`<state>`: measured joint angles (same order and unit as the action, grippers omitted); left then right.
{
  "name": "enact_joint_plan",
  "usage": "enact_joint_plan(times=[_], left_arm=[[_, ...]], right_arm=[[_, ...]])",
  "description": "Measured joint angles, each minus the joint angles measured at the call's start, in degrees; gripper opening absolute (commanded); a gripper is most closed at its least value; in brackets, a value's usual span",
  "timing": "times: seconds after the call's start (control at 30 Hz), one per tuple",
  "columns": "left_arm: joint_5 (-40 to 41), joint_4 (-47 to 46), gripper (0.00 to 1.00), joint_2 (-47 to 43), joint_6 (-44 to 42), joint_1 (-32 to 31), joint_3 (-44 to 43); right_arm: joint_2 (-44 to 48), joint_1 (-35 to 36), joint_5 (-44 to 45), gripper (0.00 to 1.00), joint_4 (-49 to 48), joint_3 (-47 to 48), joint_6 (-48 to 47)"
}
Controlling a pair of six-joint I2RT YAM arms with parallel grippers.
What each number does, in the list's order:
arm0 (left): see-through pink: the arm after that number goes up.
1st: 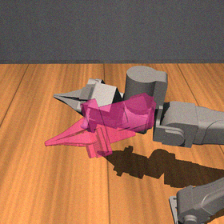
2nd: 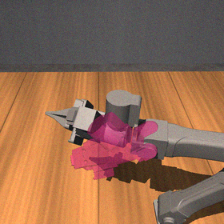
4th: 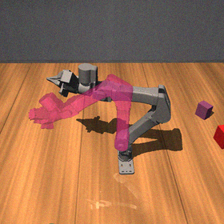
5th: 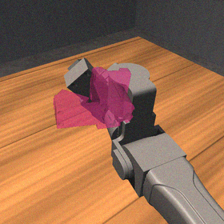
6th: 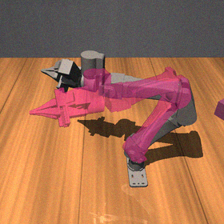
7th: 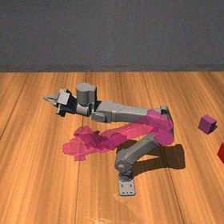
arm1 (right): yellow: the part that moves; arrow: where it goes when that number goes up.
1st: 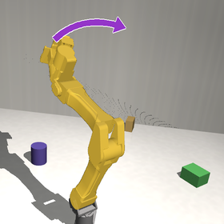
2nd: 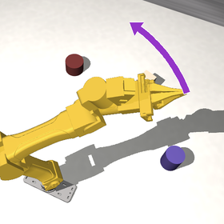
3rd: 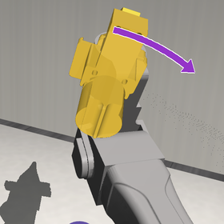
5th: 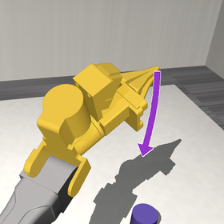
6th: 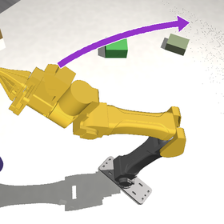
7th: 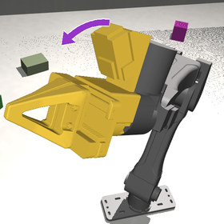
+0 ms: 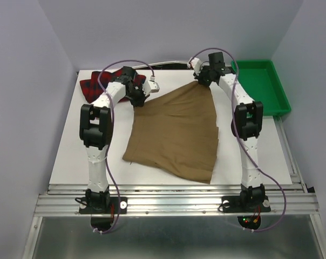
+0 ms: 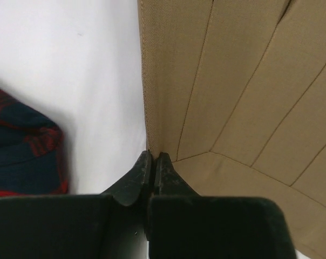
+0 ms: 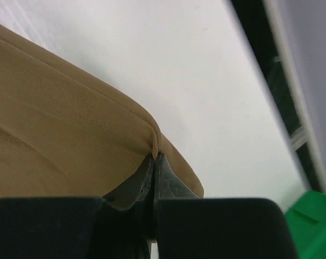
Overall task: Fold and stack the skirts
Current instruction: Fold the skirt
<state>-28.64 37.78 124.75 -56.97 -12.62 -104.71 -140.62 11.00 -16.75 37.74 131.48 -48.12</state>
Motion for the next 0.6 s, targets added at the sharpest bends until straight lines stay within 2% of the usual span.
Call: enact_joint_plan(times=[0.13, 0.27, 0.4, 0.6], left_arm=[[0.70, -6.43, 0.00, -2.19, 3.41, 0.07, 0.61], [2.16, -11.93, 0.00, -8.96, 4.66, 0.22, 4.63], [3.37, -16.31, 0.00, -16.79, 3.91, 0.35, 9.97], [2.69, -20.09, 0.00, -30.56, -0.79, 0.46, 26.14]], right_arm=[[0.52, 0.00, 2.01, 0.01, -4.72, 3.17, 0.11], [4.63, -0.07, 2.21, 0.01, -5.62, -0.04, -0.42], [13.68, 0.04, 1.73, 0.01, -5.33, -9.94, -1.60], [32.06, 1.88, -0.81, 0.01, -2.32, -27.65, -1.62]])
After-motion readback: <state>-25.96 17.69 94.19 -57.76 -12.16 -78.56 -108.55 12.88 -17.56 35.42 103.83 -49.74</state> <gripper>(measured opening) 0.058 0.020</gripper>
